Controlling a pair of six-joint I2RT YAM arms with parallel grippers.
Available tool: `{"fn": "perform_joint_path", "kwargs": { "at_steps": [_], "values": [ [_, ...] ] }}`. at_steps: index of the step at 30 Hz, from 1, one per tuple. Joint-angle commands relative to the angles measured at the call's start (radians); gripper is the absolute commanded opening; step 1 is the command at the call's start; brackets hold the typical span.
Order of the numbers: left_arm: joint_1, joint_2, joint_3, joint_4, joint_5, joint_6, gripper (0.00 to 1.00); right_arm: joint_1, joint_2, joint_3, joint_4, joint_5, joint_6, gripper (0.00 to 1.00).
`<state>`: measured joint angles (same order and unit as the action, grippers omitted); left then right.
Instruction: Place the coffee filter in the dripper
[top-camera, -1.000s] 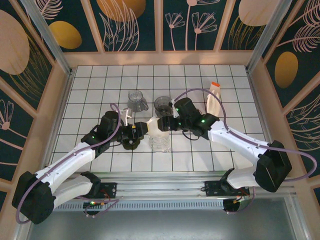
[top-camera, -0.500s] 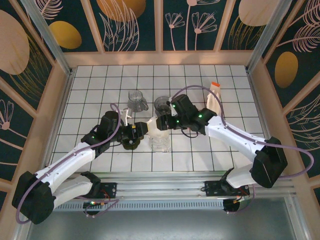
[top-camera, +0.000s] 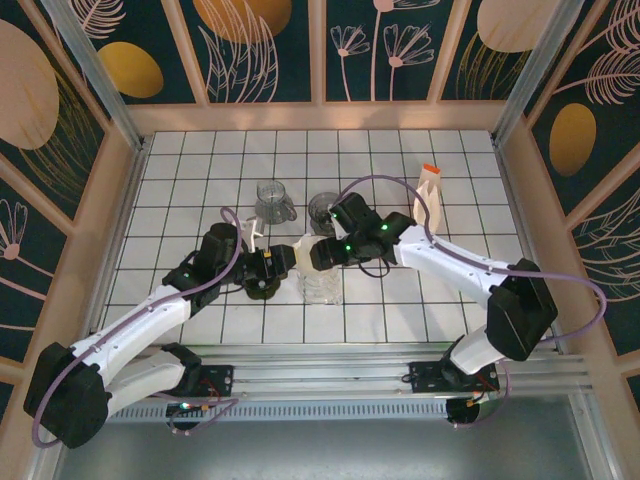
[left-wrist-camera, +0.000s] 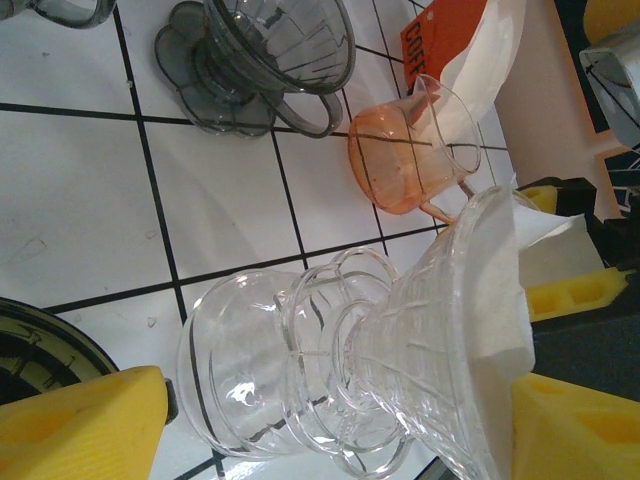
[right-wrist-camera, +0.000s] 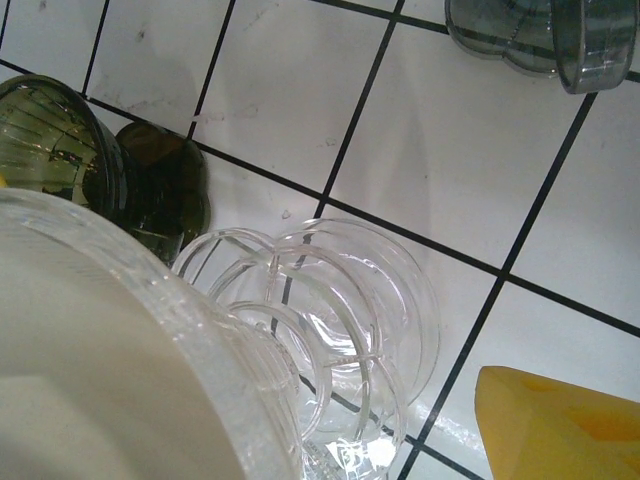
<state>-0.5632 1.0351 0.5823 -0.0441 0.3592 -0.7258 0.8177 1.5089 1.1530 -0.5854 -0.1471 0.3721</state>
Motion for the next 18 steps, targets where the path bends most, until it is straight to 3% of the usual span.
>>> {"fn": "perform_joint_path", "kwargs": {
  "at_steps": [1,18],
  "values": [
    [-0.004,-0.004,-0.010,0.023,0.010,0.016,0.82,0.015,0.025,0.041,-0.034,0.024,-0.023,0.76],
    [-0.004,0.005,-0.019,0.036,0.012,0.021,0.82,0.019,0.103,0.053,-0.052,0.038,-0.042,0.76]
  ]
}}
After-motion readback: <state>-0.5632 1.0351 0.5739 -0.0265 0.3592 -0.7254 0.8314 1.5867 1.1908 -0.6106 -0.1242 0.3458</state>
